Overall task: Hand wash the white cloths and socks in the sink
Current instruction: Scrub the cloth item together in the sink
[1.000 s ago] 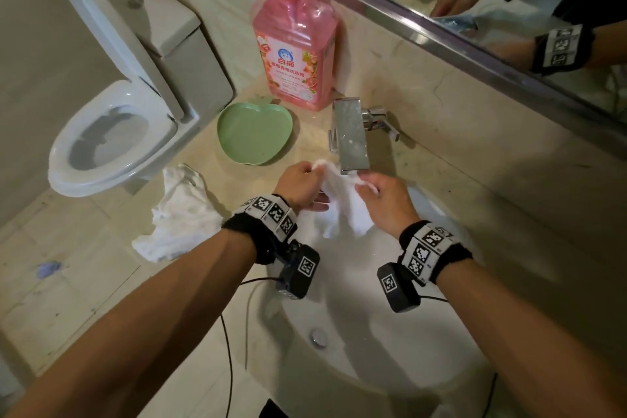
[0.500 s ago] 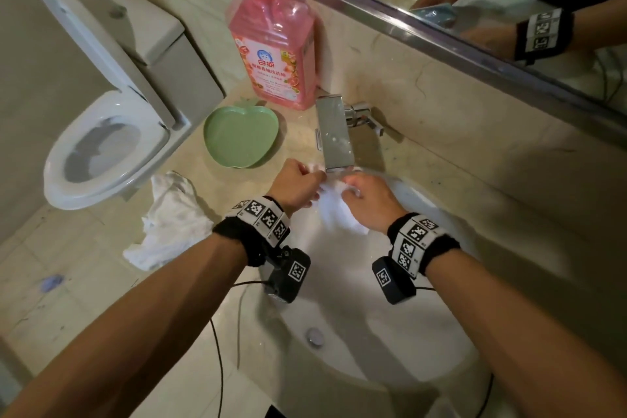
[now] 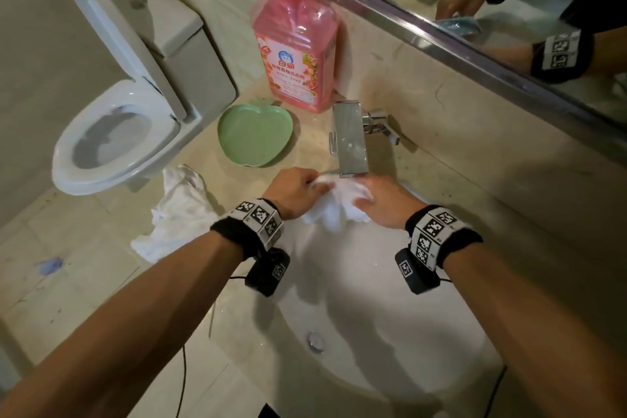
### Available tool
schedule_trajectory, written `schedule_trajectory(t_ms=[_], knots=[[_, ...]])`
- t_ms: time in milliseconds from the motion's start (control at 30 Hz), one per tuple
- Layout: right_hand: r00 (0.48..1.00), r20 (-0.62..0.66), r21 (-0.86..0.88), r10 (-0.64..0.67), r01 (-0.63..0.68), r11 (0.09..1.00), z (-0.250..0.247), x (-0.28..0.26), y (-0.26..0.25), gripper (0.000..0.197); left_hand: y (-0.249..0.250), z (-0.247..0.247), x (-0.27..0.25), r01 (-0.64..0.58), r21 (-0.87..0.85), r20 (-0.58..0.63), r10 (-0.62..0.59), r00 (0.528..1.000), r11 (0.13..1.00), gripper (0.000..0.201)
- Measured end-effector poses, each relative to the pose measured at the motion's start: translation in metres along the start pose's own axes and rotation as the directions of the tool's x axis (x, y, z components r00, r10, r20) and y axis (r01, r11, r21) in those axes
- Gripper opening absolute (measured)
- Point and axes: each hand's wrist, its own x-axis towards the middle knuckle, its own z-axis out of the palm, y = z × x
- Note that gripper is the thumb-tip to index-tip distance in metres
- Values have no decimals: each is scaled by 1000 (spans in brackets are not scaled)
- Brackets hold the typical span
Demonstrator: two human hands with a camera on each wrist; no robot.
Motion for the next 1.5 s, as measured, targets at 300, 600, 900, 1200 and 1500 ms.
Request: schedule_trajectory(t_ms=[300,600,900,1200,1500], knots=[[968,-159,478,194,-96,873,29,10,-17,24,8,10,6,262,-346,-34,-291,956,901,35],[963,-224,411,152,-48,910,26,12,-3,34,10,19,7,97,-281,146,-57,988,955,37],[986,-131,749,106,28,662,5,-7,10,44,7,33,24,-146,-245,312,221,924,958,76],[968,163,684,192,-251,685,5,-3,26,54,22,28,33,-242,228,172,205,963,943,48],[992,48,-87,118,-114,990,13,17,2,60,41,28,26,-232,495,198,151,968,837,22]])
